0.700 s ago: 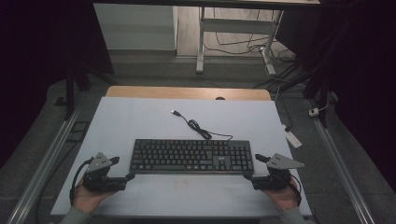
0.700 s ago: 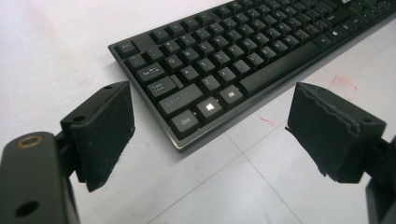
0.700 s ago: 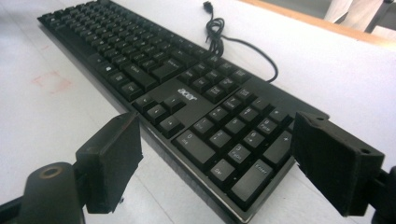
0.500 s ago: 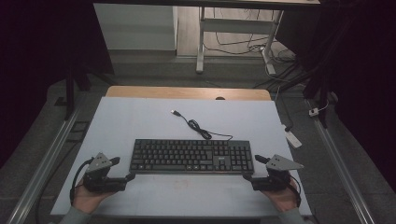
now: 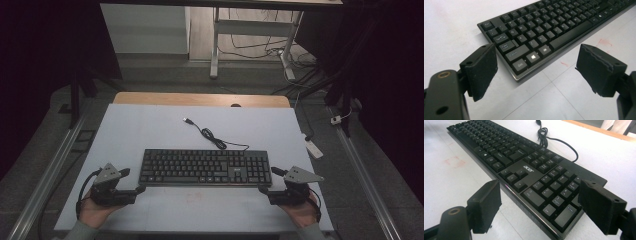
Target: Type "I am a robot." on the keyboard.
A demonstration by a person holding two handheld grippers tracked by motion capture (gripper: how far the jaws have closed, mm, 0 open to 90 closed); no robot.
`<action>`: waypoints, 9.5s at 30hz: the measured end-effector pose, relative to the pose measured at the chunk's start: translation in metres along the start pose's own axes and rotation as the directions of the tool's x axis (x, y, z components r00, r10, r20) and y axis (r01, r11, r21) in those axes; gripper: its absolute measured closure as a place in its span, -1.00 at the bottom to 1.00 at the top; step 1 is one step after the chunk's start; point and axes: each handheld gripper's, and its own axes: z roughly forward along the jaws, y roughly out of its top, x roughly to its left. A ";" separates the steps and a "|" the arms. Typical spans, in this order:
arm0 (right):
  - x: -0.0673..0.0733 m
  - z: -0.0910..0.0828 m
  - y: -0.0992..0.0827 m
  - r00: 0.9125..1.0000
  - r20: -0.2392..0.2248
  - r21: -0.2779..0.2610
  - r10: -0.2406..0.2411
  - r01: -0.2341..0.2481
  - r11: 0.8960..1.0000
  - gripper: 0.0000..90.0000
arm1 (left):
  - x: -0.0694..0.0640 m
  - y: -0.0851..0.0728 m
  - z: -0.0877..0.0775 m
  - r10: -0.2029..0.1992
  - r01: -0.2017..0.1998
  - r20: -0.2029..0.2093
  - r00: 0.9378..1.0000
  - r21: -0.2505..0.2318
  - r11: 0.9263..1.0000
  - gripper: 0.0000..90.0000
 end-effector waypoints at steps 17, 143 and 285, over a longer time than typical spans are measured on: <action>0.009 0.006 0.015 0.999 -0.040 -0.018 0.004 -0.004 1.000 -0.49 | -0.007 0.030 0.002 0.035 -0.035 0.036 0.999 -0.002 0.999 -0.50; 0.078 0.211 0.094 0.980 -0.184 0.204 -0.075 0.112 0.973 1.00 | 0.014 0.019 0.064 0.082 -0.075 -0.027 0.996 0.202 0.977 0.97; 0.016 0.070 0.035 0.997 -0.070 0.081 0.016 -0.010 0.997 0.03 | -0.039 0.050 0.105 0.185 -0.228 0.227 0.956 0.179 0.957 0.97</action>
